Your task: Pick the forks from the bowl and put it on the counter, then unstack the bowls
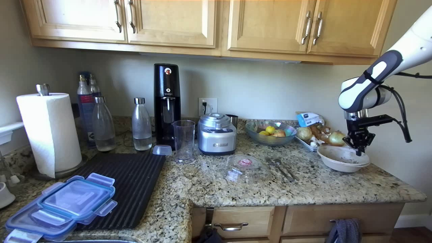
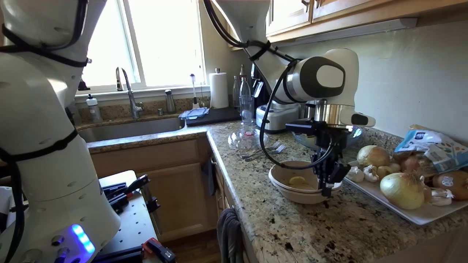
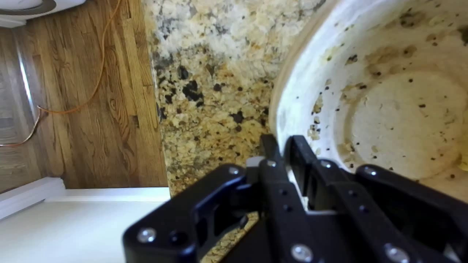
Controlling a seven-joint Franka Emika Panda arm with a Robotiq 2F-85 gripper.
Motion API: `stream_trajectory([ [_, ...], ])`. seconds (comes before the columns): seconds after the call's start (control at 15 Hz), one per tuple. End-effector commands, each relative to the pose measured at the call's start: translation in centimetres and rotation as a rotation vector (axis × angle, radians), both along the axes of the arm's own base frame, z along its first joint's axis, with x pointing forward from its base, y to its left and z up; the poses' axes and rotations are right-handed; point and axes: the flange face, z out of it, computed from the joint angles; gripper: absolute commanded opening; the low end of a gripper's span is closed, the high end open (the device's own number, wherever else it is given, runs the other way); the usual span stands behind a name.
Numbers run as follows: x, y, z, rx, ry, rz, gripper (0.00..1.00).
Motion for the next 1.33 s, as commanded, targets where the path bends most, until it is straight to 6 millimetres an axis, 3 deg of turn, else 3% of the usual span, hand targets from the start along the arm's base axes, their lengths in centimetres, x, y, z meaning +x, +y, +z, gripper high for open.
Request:
stream_trajectory([
  [0.0, -1.4, 0.9, 0.2, -0.035, -0.004, -0.012, 0.4],
  [0.13, -1.6, 0.9, 0.0, -0.035, 0.001, -0.02, 0.49],
  [0.4, -2.0, 0.8, -0.2, -0.018, 0.005, -0.03, 0.75],
  [0.53, -2.1, 0.6, -0.2, -0.013, 0.005, -0.039, 0.78],
  [0.67, -2.2, 0.2, 0.1, -0.009, -0.002, -0.047, 0.69],
  [0.73, -2.3, 0.0, 0.3, 0.006, -0.007, -0.048, 0.51],
  [1.2, -3.7, -4.0, 1.1, 0.118, -0.066, -0.185, 0.08],
  [1.27, -3.9, -4.5, 1.2, 0.132, -0.075, -0.195, 0.07],
])
